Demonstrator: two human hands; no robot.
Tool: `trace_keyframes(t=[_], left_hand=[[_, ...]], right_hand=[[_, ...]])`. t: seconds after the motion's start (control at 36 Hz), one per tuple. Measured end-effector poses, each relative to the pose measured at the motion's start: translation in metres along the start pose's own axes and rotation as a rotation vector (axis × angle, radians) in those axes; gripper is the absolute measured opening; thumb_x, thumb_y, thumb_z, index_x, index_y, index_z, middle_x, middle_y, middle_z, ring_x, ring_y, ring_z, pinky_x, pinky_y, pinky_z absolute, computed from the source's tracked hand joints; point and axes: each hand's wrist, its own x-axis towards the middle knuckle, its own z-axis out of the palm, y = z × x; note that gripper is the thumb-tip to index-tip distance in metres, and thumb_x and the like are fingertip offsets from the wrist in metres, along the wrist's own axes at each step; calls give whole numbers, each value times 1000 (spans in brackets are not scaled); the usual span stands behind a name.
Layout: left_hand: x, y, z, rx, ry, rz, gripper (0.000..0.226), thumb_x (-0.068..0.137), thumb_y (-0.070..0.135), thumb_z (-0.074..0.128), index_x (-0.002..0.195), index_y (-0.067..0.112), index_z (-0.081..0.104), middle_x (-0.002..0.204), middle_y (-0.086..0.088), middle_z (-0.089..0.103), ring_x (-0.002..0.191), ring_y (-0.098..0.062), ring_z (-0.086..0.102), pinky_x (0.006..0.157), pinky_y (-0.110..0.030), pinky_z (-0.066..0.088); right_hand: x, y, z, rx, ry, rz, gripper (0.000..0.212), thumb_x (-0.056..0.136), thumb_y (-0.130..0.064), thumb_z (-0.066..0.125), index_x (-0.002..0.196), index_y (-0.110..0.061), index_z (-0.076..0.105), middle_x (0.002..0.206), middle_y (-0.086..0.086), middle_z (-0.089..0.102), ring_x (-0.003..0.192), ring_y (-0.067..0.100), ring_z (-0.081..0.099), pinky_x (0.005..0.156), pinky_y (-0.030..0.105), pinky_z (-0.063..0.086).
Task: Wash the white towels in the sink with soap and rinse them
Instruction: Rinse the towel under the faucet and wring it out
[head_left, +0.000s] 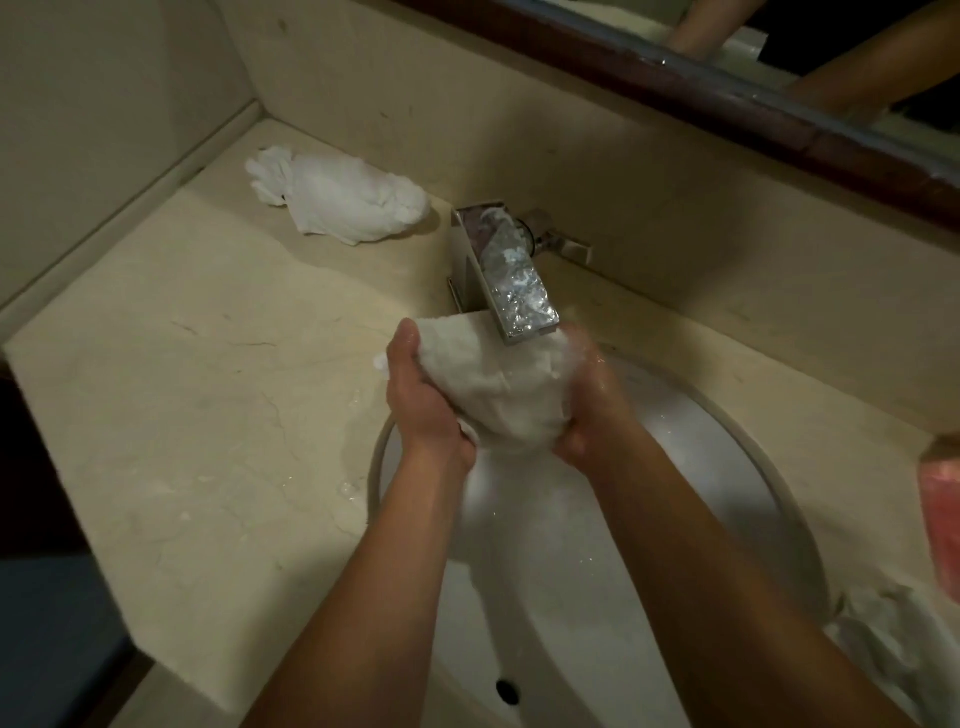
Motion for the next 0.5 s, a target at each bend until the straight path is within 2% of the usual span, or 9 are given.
trace_keyframes(t=[0.08,0.14,0.17,0.22,0.28,0.31,0.36,0.44,0.5], left_hand=[[-2,-17,6,4,63,9,108,54,77,90,137,10,69,130,-21,73,121,-40,70,109,-64,51],[-9,-24,10,0,104,-11,106,51,76,93,133,12,71,125,-18,75,116,-39,73,105,-64,54],[-12,-28,10,0,121,-19,104,50,72,95,130,10,71,121,-18,77,111,-39,75,102,-65,56],[-17,-36,7,5,167,4,86,61,58,95,125,5,73,113,-19,79,104,-40,77,97,-65,58],[-19,-40,6,21,203,46,64,76,42,89,122,0,73,110,-20,79,102,-41,77,96,-65,59],[-19,-42,6,20,213,56,63,77,39,88,121,-2,73,110,-22,78,101,-41,77,95,-64,59],[-20,-41,9,1,193,50,78,68,47,88,124,-5,71,112,-24,77,103,-42,77,95,-63,60],[-20,-38,11,-52,160,39,92,61,52,86,130,-5,68,119,-27,75,108,-46,74,95,-64,59],[-18,-36,10,-58,169,34,90,61,51,86,129,-5,68,119,-28,74,108,-48,73,95,-66,59]], right_hand=[[-6,3,-12,10,152,-140,32,98,-43,63,80,-22,78,77,2,71,68,19,67,59,28,54],[-7,10,-19,-74,234,-284,29,77,-50,72,73,-21,75,80,8,67,76,26,63,68,38,52],[-9,14,-21,-90,252,-326,31,69,-52,73,77,-22,75,87,13,69,82,32,64,75,46,51],[-16,19,-21,-96,228,-338,40,74,-56,77,92,-20,78,105,18,76,99,41,72,87,56,55],[-24,23,-24,-156,189,-329,46,91,-60,70,111,-20,79,111,10,80,106,31,77,91,49,61],[-25,26,-27,-188,190,-329,45,98,-58,62,116,-20,78,111,8,80,105,27,77,91,46,61],[-26,26,-28,-182,213,-345,38,105,-47,58,114,-16,79,108,8,81,102,24,78,87,41,62],[-22,27,-23,-101,344,-358,21,102,-25,67,93,-10,78,87,6,78,79,20,74,68,33,58],[-18,28,-18,-21,401,-351,17,97,-18,69,82,-13,75,78,5,73,72,20,69,65,33,55]])
